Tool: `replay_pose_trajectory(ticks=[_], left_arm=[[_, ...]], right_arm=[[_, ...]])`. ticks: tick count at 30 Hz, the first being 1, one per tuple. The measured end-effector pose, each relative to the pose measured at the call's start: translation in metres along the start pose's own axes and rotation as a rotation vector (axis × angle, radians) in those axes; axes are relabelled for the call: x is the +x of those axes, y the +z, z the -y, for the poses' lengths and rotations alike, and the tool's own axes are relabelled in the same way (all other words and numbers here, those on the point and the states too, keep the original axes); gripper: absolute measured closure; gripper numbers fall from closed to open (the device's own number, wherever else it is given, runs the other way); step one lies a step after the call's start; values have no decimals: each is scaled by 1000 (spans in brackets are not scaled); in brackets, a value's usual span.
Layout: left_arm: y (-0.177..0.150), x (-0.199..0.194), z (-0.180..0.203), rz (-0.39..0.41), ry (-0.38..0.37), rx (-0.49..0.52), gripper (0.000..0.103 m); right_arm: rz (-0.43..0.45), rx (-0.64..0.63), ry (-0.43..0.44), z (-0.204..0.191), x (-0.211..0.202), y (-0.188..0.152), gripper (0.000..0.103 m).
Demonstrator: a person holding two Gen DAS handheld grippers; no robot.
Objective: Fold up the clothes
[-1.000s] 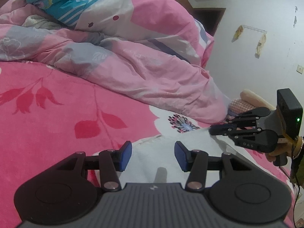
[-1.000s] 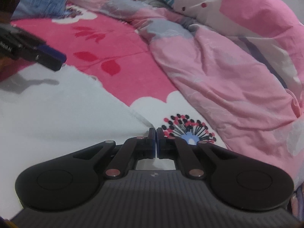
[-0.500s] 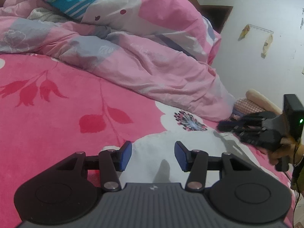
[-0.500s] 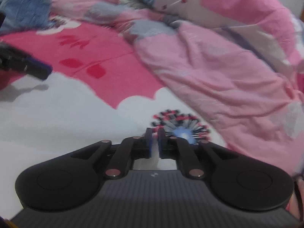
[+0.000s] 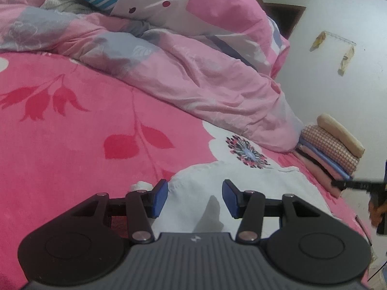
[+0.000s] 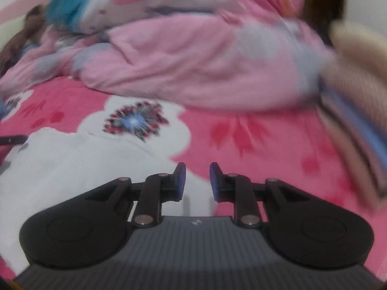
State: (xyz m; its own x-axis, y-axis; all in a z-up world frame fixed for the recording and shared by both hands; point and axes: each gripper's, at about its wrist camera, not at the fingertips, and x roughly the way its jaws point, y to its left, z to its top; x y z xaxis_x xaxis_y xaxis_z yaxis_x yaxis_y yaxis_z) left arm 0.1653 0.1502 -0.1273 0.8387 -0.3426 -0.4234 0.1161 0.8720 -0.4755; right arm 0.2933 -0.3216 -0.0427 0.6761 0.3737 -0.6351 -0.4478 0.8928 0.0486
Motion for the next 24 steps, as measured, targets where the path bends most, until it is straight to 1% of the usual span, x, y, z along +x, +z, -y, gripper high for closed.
replay_pose_trajectory(ticks=[1, 3, 6, 9, 10, 12, 14, 15, 17, 18, 19, 20, 21, 23, 24], left_arm=[[0, 0, -1, -1, -2, -7, 53], [0, 1, -3, -4, -6, -20, 53], [1, -1, -6, 5, -10, -39, 53], [5, -11, -2, 62, -3, -34, 53], [7, -18, 4, 87, -1, -15, 53], [14, -33, 21, 110, -16, 32, 52], [21, -46, 48, 89, -66, 83, 51], [22, -49, 64, 50, -96, 110, 50], [19, -52, 96, -33, -164, 155, 49], [10, -48, 112, -86, -211, 158, 49], [0, -44, 128, -138, -258, 161, 49], [-9, -40, 143, -191, -305, 163, 49], [-18, -36, 159, -244, -352, 166, 49], [-39, -27, 190, -339, -430, 182, 52], [-53, -21, 205, -355, -430, 216, 53]], right_arm=[[-5, 57, -10, 9, -3, -6, 81], [14, 182, -34, 29, -19, -17, 81], [107, 295, -98, 51, -83, -27, 81], [226, 335, -215, 61, -176, -40, 81], [267, 340, -263, 63, -212, -45, 80], [332, 326, -372, 60, -281, -53, 79], [375, 287, -476, 51, -335, -59, 75], [388, 273, -504, 46, -353, -62, 74], [402, 264, -514, 39, -375, -67, 66], [399, 273, -491, 37, -376, -70, 62], [387, 295, -439, 37, -367, -73, 56], [374, 316, -387, 38, -357, -77, 54], [349, 340, -323, 38, -339, -81, 54], [268, 392, -170, 36, -283, -88, 52], [225, 421, -102, 34, -251, -89, 52]])
